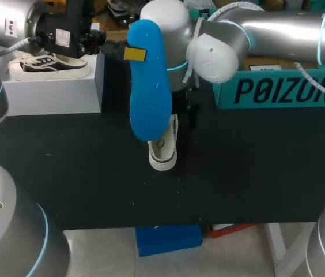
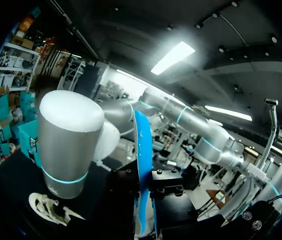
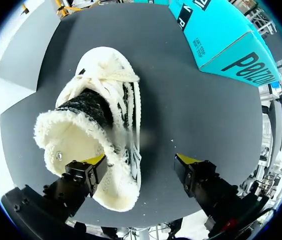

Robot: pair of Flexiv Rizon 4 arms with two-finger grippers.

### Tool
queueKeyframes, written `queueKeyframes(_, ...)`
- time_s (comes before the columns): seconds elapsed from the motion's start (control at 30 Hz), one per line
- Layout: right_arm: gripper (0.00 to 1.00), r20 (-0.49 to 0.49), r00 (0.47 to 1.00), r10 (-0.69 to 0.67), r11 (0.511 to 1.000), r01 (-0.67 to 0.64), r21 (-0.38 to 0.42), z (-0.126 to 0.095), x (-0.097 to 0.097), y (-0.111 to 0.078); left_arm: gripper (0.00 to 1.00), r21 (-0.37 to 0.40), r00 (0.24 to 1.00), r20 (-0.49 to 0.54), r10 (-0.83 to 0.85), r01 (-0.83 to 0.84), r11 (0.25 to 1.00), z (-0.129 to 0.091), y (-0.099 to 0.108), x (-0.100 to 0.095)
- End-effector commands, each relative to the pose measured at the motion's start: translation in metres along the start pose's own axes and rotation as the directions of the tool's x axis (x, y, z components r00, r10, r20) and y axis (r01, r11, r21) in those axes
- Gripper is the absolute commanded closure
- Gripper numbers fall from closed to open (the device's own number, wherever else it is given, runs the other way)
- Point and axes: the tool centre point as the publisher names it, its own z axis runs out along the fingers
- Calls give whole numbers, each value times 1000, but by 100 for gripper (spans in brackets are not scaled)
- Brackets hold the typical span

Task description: Take the shoe out of the shoebox, open the shoe tongue, remove and reinsert the insole, then place the shoe into the shoebox

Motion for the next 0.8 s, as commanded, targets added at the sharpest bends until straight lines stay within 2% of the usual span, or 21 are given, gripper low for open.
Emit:
queueKeyframes(0.03, 0, -111, 994, 20, 1000, -17, 20, -15, -17, 0, 100, 1, 1000, 2, 1, -1, 1000, 1, 1, 0)
queueKeyframes(0.27, 0, -282, 957, 73, 997, -60, 57, -40, -33, 7, 100, 1, 1000, 2, 1, -1, 1000, 1, 1, 0)
queueKeyframes(0.43, 0, -411, 909, 67, 998, -63, 24, -70, -43, 12, 100, 1, 1000, 2, 1, -1, 1000, 1, 1, 0)
queueKeyframes(0.57, 0, -524, 851, 28, 999, -38, -9, -91, -47, 14, 100, 1, 1000, 2, 1, -1, 1000, 1, 1, 0)
queueKeyframes(0.8, 0, -536, 844, 23, 999, -37, -15, -96, -47, 14, 100, 1, 1000, 2, 1, -1, 1000, 1, 1, 0)
